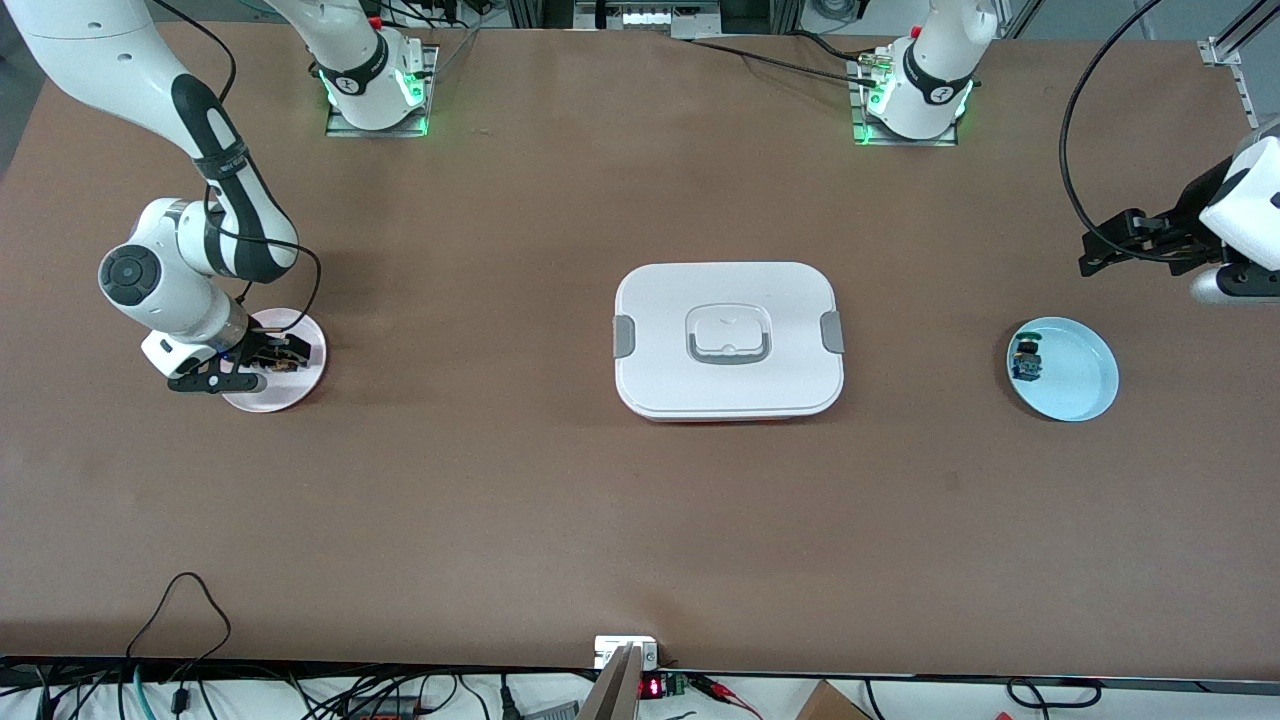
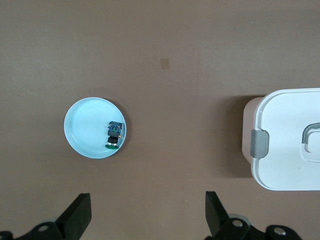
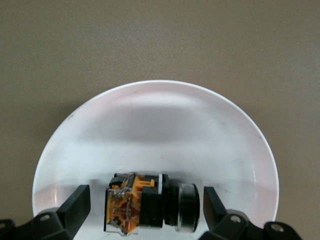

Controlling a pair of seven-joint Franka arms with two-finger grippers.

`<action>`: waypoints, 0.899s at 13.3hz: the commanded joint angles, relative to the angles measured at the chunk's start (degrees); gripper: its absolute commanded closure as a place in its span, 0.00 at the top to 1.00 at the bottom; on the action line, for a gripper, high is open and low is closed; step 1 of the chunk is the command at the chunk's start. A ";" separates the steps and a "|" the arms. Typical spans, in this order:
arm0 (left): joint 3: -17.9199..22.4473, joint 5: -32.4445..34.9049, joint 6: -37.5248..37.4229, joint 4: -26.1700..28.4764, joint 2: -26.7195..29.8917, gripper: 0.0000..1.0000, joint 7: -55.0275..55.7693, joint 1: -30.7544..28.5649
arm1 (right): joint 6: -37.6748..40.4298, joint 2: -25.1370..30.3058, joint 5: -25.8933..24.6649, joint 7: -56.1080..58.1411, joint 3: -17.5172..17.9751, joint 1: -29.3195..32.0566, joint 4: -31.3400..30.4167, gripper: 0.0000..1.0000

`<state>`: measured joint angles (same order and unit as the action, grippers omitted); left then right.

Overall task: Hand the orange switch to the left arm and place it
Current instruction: 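Close the right gripper on the orange switch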

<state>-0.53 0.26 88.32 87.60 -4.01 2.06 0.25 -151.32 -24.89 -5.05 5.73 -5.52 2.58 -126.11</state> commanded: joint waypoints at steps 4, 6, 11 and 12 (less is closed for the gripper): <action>-0.17 1.24 -0.87 -1.20 -0.56 1.00 1.01 0.01 | 0.33 0.63 -0.31 0.69 0.25 1.29 -0.80 0.99; -0.17 1.24 -0.87 -1.20 -0.47 1.00 1.01 0.10 | 0.33 0.63 -0.31 0.69 0.33 1.20 -0.80 0.93; -0.26 1.85 -0.96 -1.29 -0.56 1.00 1.01 0.45 | 0.59 0.80 -0.49 3.67 0.25 1.20 -0.80 0.34; -0.26 1.94 -0.96 -1.29 -0.65 1.00 0.93 0.80 | 1.63 1.07 -0.57 4.54 0.25 1.29 -0.72 0.27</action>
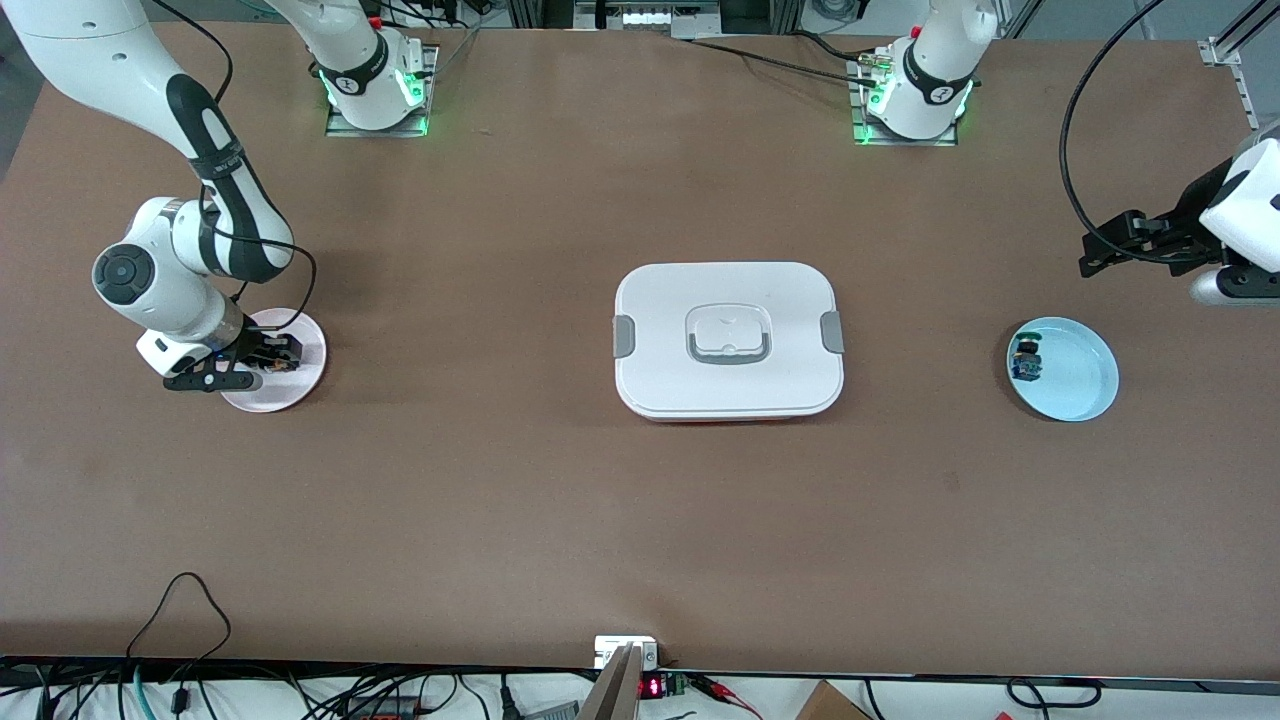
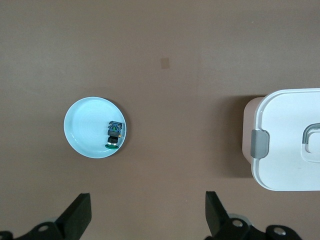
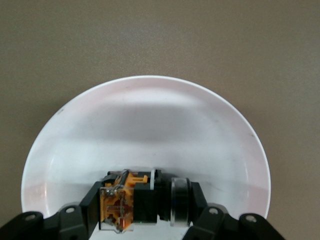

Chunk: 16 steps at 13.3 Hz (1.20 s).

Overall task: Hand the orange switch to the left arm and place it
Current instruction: 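Close the right gripper on the orange switch, then lift the orange switch off the white plate with the right gripper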

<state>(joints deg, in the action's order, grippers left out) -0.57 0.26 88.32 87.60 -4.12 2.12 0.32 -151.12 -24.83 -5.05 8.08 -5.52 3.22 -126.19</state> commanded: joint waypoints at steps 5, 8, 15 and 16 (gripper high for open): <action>-0.13 1.94 -1.05 -1.38 -0.54 1.00 0.60 0.99 | 4.08 3.55 -0.66 9.15 -0.01 0.73 -0.02 0.02; -0.13 1.85 -1.05 -1.38 -0.54 1.00 0.87 0.91 | 8.46 4.44 -0.13 9.06 0.07 0.56 2.78 0.00; -0.13 1.94 -1.22 -1.47 -0.36 1.00 0.78 0.73 | 28.66 7.87 0.13 8.97 0.69 -1.90 13.41 0.00; -0.13 2.03 -1.22 -1.55 -0.45 1.00 0.78 0.73 | 31.56 7.87 0.22 8.97 0.78 -2.25 15.26 0.00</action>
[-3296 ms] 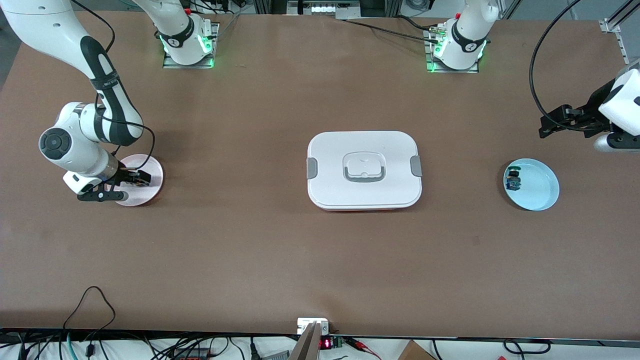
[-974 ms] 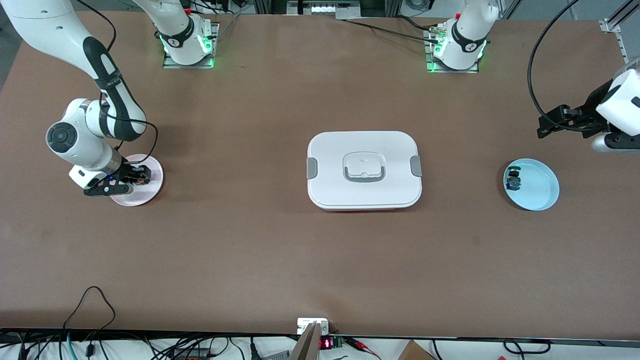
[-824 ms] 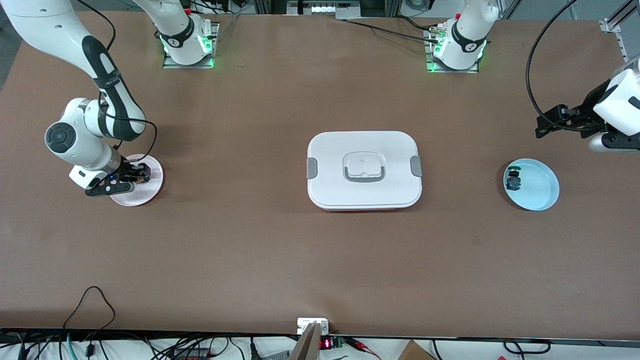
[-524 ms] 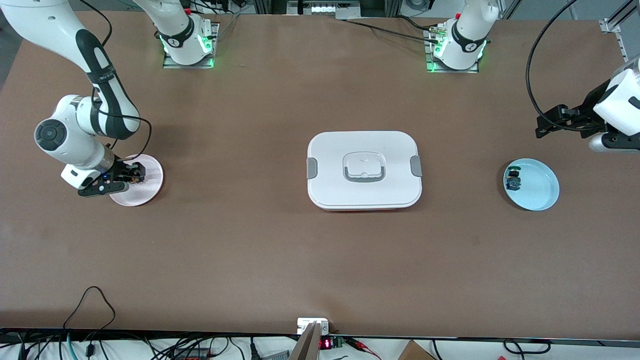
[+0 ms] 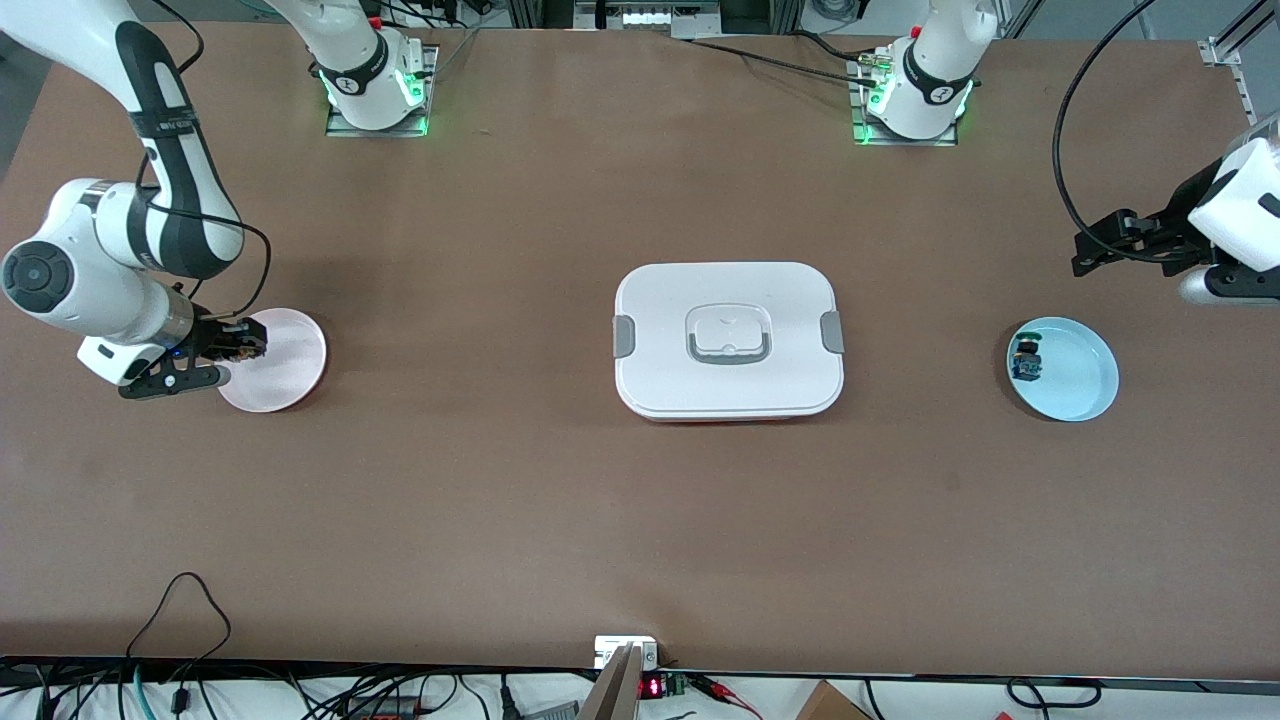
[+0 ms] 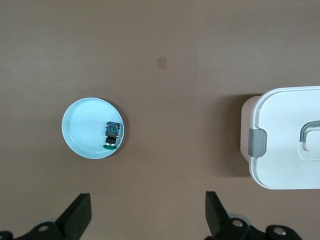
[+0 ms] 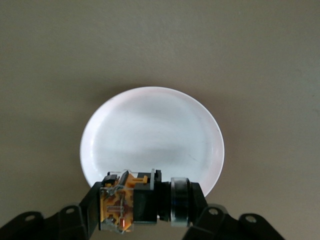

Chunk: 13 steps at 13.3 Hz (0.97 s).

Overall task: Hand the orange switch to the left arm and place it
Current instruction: 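Lift the orange switch off the white plate with the right gripper, then carry the switch above the box while the left gripper reaches toward it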

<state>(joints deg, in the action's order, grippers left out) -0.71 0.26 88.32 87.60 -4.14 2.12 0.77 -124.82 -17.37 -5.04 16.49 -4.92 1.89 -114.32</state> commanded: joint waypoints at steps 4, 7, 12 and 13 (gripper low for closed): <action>-0.16 1.94 -1.22 -1.56 -0.34 1.00 0.86 0.37 | 14.33 1.28 7.83 0.12 0.88 -1.98 10.60 0.00; -0.08 1.94 -1.22 -1.56 -0.34 1.00 0.86 0.37 | 17.32 1.64 8.55 0.03 0.97 -4.61 14.03 0.00; -0.08 1.59 -1.57 -1.47 -0.34 1.00 1.04 0.37 | 19.00 5.15 11.08 -0.75 0.97 -9.97 17.11 0.00; -0.08 1.33 -2.53 -1.47 -0.43 1.00 0.87 0.46 | 20.05 5.76 13.97 -2.85 0.97 -10.85 17.72 0.00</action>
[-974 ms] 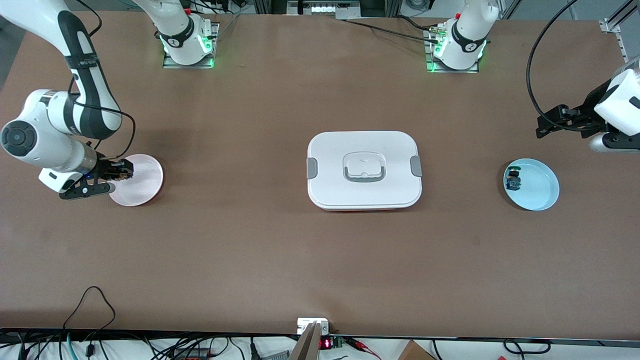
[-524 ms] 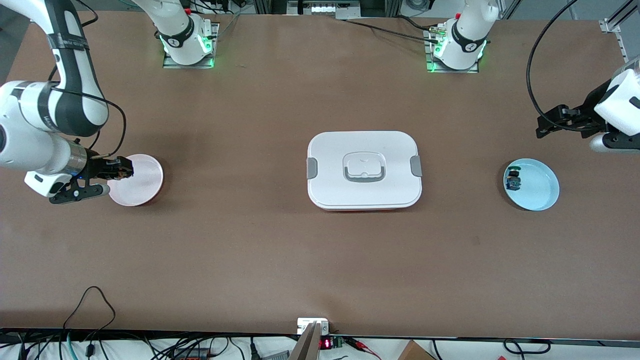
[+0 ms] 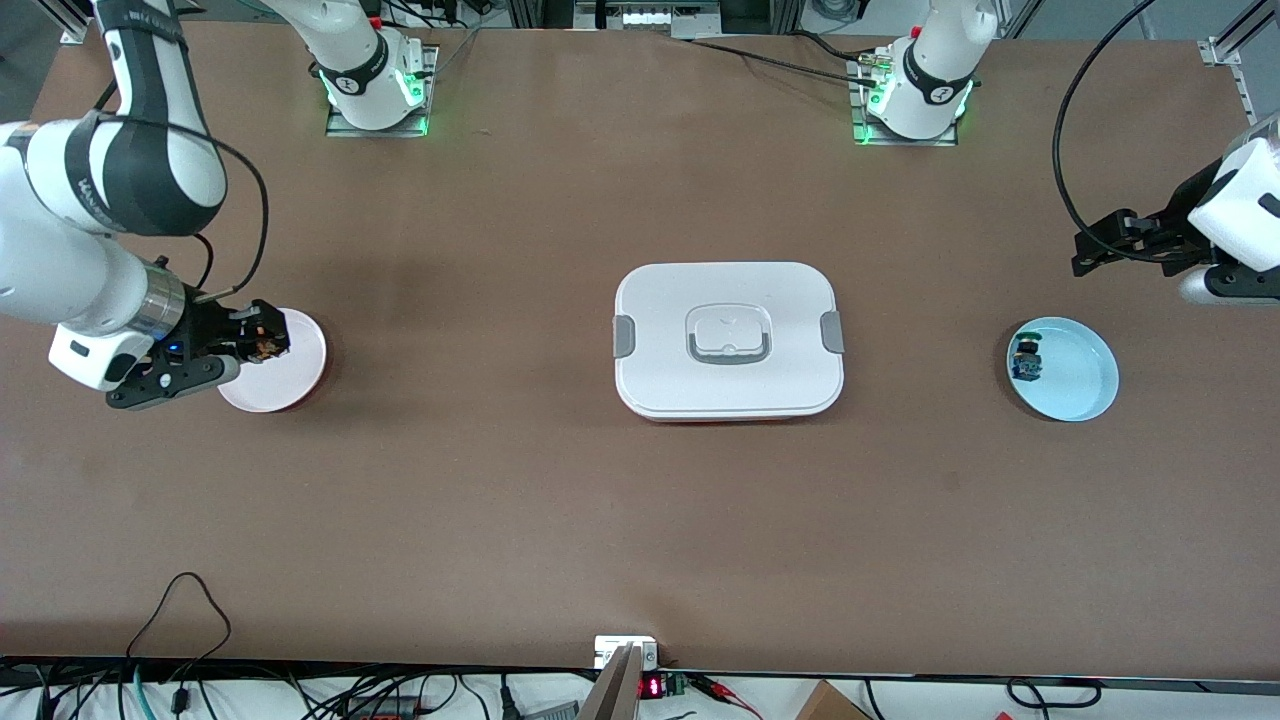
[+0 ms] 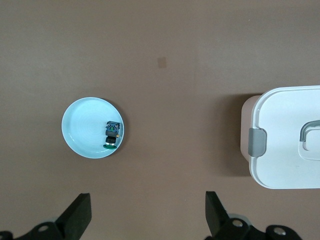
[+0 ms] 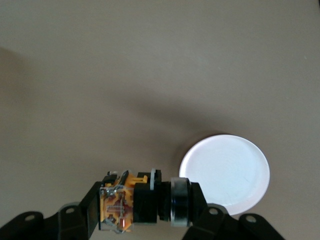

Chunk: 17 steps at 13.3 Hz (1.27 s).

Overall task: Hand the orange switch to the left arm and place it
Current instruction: 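Carry the switch above the box while the left gripper reaches toward it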

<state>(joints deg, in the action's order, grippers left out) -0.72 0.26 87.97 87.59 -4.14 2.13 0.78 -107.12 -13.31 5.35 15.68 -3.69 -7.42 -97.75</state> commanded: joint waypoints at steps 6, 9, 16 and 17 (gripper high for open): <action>0.55 -7.62 -6.57 -1.46 -0.25 1.00 0.60 -0.95 | 6.31 6.97 5.37 -2.41 3.06 -8.13 4.85 0.00; 0.64 -20.34 -11.40 -0.94 -0.43 1.00 1.21 -4.02 | 5.79 9.70 11.57 -2.14 6.76 -8.58 4.85 0.00; 0.20 -59.01 -17.83 6.87 -2.81 1.00 14.82 -8.25 | -4.14 9.97 31.26 14.78 11.85 -10.51 4.93 0.00; 0.02 -62.97 -17.31 8.54 -2.72 1.00 15.01 -7.73 | -4.41 9.88 35.82 18.82 12.47 -11.04 4.93 0.00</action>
<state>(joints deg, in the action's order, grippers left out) -0.02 -56.24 70.69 92.83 -7.74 14.90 -6.95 -110.54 -3.41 35.12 28.19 7.78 -18.04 -92.91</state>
